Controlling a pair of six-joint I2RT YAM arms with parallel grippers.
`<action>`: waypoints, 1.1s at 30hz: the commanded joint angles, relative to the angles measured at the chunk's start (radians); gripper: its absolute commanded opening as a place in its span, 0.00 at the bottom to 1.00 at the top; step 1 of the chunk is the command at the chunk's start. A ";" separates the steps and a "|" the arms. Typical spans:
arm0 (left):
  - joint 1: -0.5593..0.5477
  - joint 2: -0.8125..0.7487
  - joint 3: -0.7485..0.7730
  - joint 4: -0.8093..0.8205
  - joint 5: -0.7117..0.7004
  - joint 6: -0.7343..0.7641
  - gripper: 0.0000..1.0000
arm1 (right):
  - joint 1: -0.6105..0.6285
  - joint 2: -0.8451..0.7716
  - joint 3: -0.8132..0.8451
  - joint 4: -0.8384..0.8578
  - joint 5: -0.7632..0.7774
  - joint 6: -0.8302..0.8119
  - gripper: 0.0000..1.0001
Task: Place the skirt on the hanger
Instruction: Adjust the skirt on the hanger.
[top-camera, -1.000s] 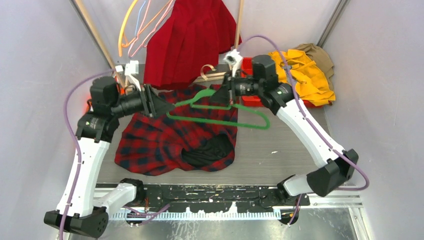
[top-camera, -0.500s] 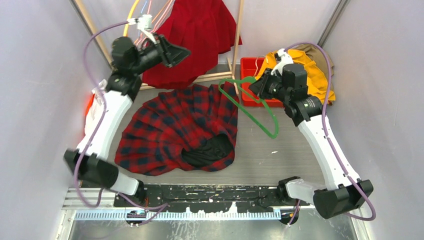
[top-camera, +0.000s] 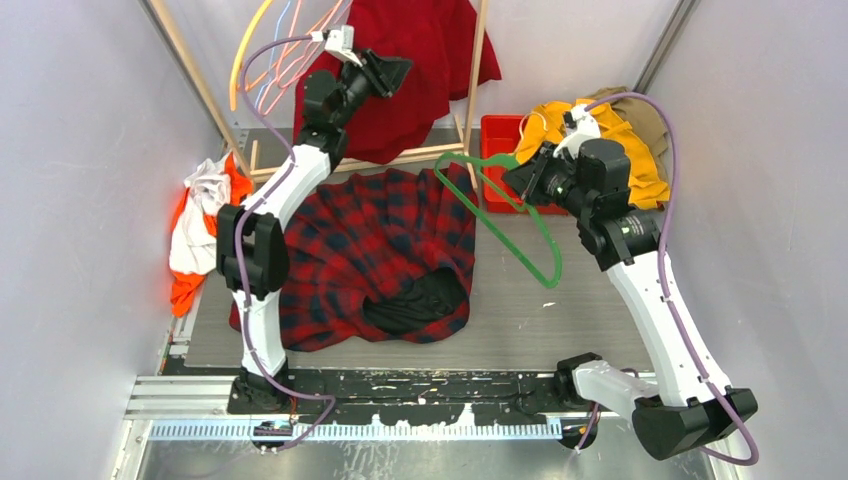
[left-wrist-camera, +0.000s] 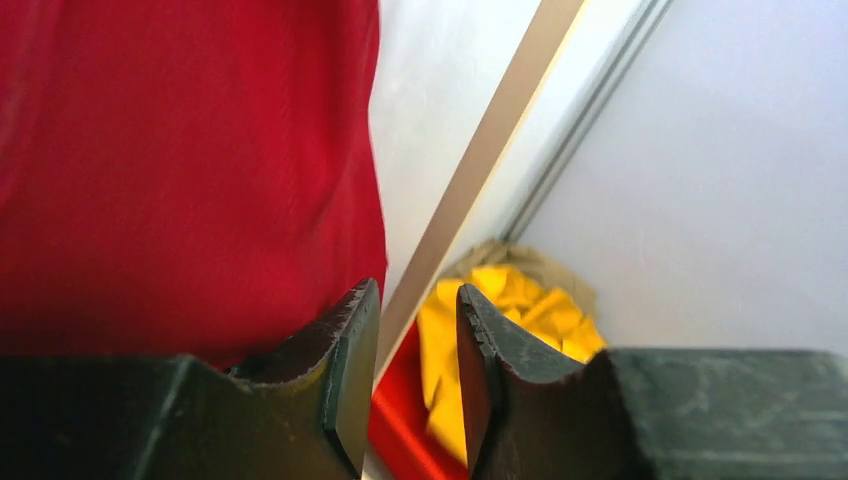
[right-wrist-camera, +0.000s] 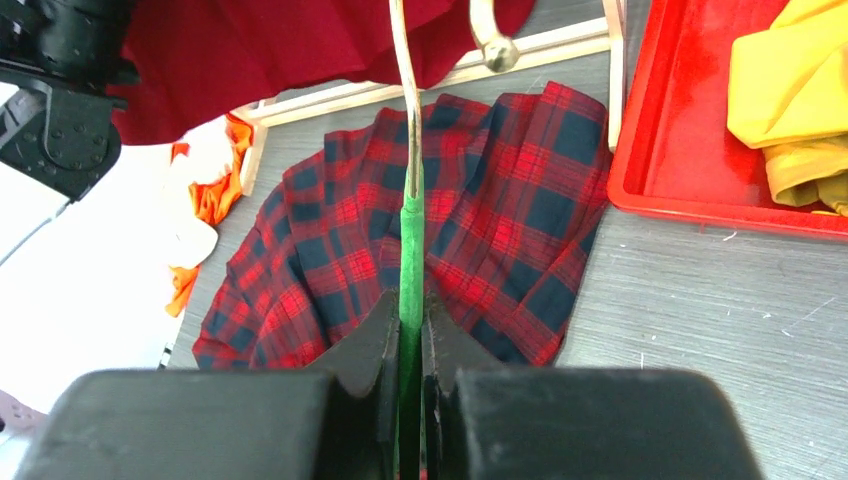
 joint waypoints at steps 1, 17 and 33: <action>-0.044 0.038 0.124 0.231 -0.159 0.014 0.35 | 0.004 -0.014 -0.008 0.042 -0.018 -0.014 0.01; -0.154 0.362 0.699 -0.001 -0.506 0.407 0.42 | 0.004 0.016 -0.049 0.096 -0.091 0.009 0.01; -0.074 0.318 0.673 -0.029 -0.711 0.588 0.40 | 0.004 0.007 -0.104 0.138 -0.151 0.029 0.01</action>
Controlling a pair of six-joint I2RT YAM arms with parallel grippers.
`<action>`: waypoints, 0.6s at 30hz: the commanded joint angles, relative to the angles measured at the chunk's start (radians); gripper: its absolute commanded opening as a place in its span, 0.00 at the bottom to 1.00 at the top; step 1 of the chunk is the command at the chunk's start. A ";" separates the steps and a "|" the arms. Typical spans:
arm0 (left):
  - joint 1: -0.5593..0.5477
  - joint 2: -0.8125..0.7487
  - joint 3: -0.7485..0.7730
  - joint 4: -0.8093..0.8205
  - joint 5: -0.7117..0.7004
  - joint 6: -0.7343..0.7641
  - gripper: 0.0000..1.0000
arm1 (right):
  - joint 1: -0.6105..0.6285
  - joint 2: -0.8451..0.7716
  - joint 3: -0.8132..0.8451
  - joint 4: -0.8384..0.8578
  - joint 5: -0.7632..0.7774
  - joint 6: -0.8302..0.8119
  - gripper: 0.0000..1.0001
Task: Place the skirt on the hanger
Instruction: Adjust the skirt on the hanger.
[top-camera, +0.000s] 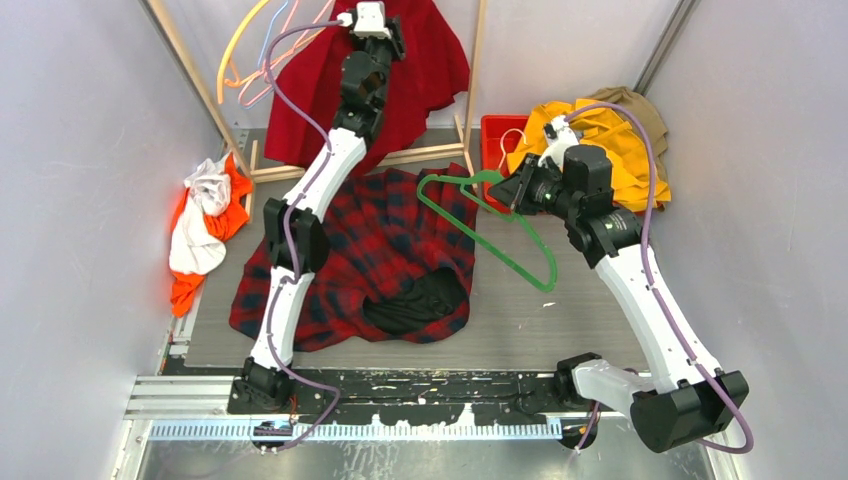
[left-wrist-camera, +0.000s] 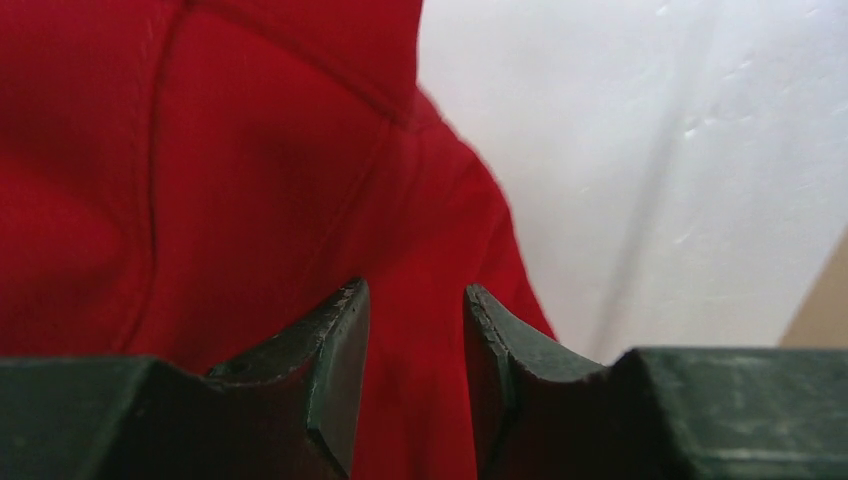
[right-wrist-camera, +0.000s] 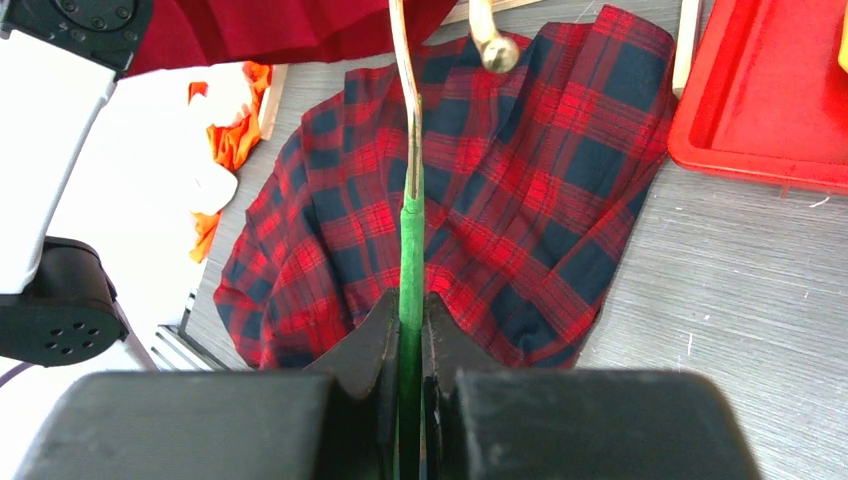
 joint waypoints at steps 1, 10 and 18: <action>0.036 -0.099 -0.048 0.065 -0.097 0.062 0.40 | 0.004 -0.031 -0.003 0.085 -0.033 0.012 0.01; 0.111 -0.179 -0.156 0.131 -0.169 0.075 0.39 | 0.004 -0.039 -0.011 0.077 -0.044 0.007 0.01; 0.180 -0.318 -0.330 0.202 -0.326 0.088 0.39 | 0.003 -0.024 -0.011 0.083 -0.064 0.010 0.01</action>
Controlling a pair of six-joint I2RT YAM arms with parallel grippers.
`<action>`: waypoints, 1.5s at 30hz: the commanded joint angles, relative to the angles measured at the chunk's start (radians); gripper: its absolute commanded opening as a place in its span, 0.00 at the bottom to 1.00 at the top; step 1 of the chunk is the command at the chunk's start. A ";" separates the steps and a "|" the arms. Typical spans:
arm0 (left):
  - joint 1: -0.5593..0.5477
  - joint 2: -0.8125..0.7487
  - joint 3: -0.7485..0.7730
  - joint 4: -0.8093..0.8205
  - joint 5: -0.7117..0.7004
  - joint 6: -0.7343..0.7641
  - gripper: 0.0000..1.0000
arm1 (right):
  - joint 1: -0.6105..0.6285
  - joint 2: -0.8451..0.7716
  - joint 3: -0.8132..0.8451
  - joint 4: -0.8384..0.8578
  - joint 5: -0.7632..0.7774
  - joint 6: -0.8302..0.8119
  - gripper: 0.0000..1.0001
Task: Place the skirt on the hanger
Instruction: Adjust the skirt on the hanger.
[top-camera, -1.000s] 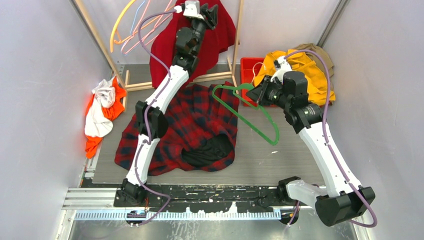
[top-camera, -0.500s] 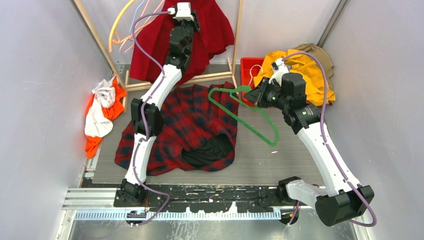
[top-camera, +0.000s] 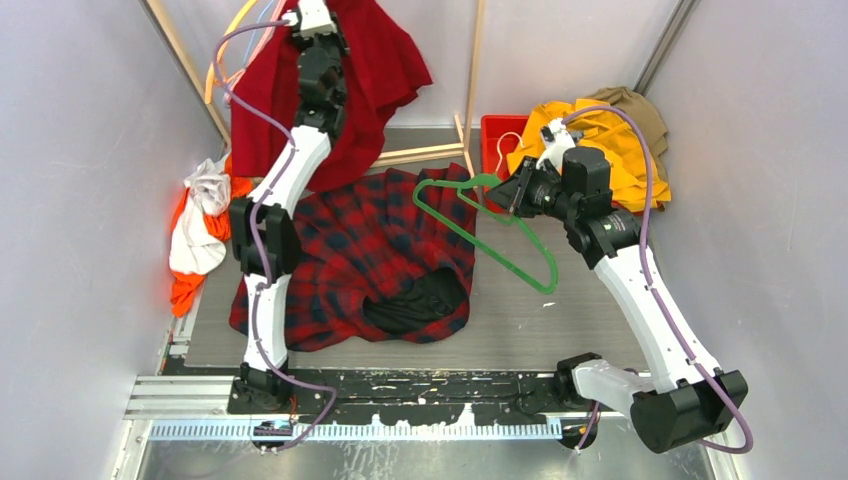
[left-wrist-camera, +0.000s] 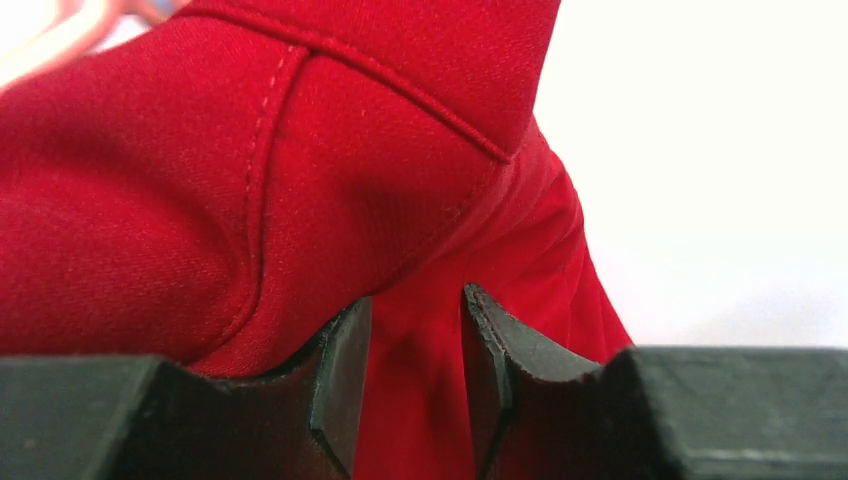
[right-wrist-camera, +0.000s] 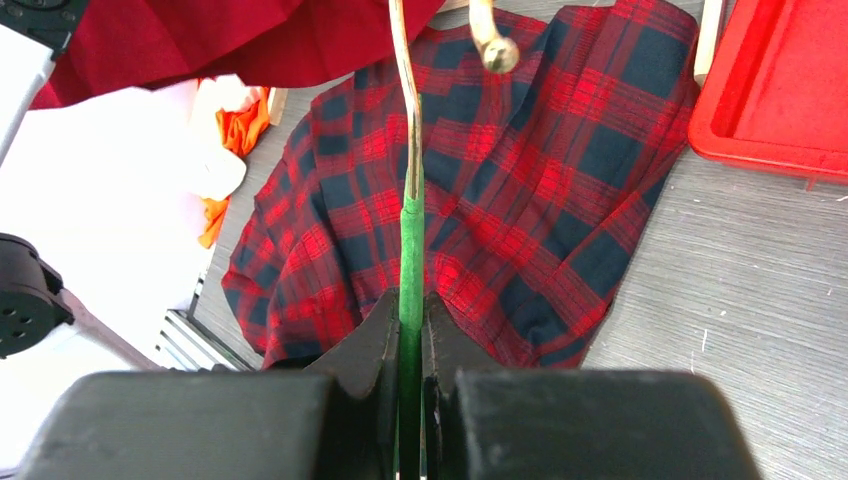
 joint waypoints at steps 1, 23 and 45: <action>0.059 -0.168 -0.088 0.146 -0.173 0.029 0.39 | 0.003 -0.021 0.007 0.076 -0.031 0.009 0.01; 0.289 -0.558 -0.511 -0.029 -0.279 -0.296 0.40 | 0.004 -0.021 -0.005 0.105 -0.105 0.078 0.01; -0.026 -1.014 -0.763 -0.512 0.132 -0.500 0.38 | 0.005 -0.291 -0.001 -0.318 -0.118 0.011 0.01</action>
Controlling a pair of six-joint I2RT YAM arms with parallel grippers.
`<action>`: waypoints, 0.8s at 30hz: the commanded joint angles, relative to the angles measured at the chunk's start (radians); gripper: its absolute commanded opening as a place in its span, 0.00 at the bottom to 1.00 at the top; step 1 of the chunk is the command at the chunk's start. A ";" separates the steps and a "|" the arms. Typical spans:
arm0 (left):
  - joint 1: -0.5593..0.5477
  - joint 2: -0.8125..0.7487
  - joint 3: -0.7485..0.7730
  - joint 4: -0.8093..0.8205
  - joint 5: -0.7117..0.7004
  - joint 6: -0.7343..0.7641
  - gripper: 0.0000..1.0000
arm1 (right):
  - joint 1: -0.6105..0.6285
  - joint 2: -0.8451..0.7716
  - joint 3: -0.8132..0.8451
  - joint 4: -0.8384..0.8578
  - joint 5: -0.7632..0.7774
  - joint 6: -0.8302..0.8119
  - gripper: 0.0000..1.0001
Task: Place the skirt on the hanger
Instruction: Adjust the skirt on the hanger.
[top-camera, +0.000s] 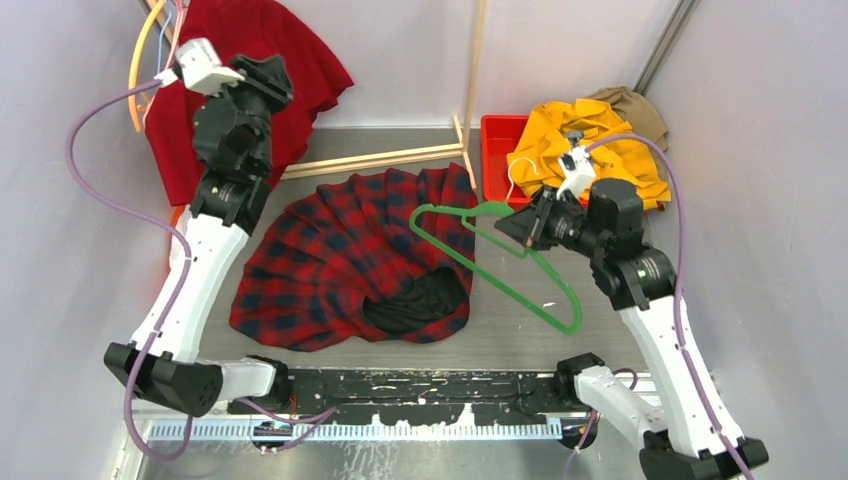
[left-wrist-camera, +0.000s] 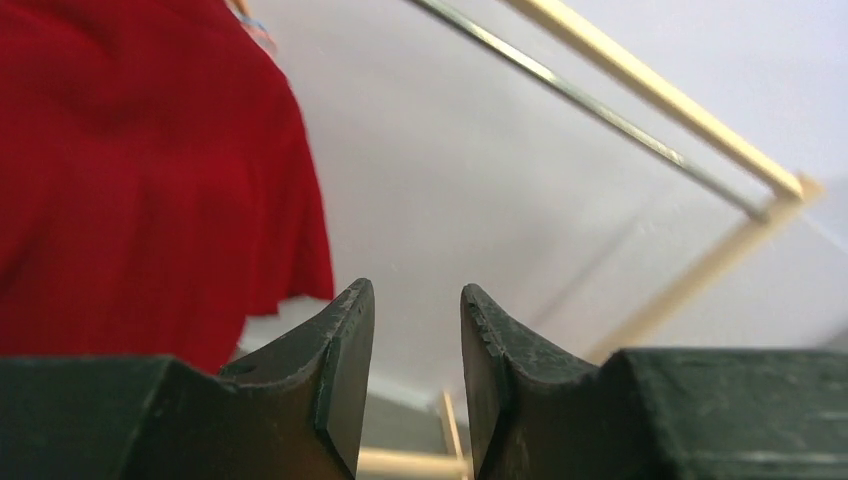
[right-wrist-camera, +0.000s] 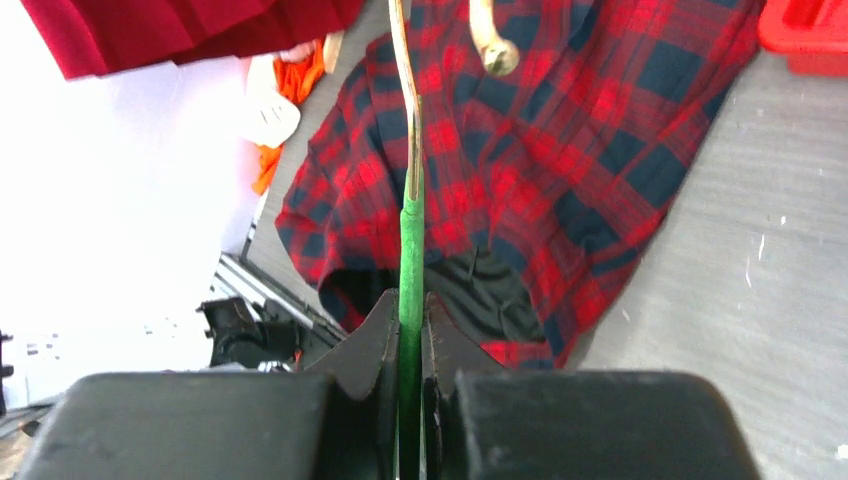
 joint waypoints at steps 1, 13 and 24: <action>-0.080 -0.058 0.004 -0.237 0.142 -0.012 0.37 | 0.005 -0.098 0.027 -0.216 -0.045 -0.041 0.01; -0.520 -0.155 -0.198 -0.656 0.181 0.129 0.45 | 0.004 -0.303 -0.094 -0.528 -0.027 -0.038 0.01; -0.781 -0.026 -0.457 -0.647 0.043 0.109 0.51 | 0.005 -0.364 -0.250 -0.360 0.185 0.059 0.01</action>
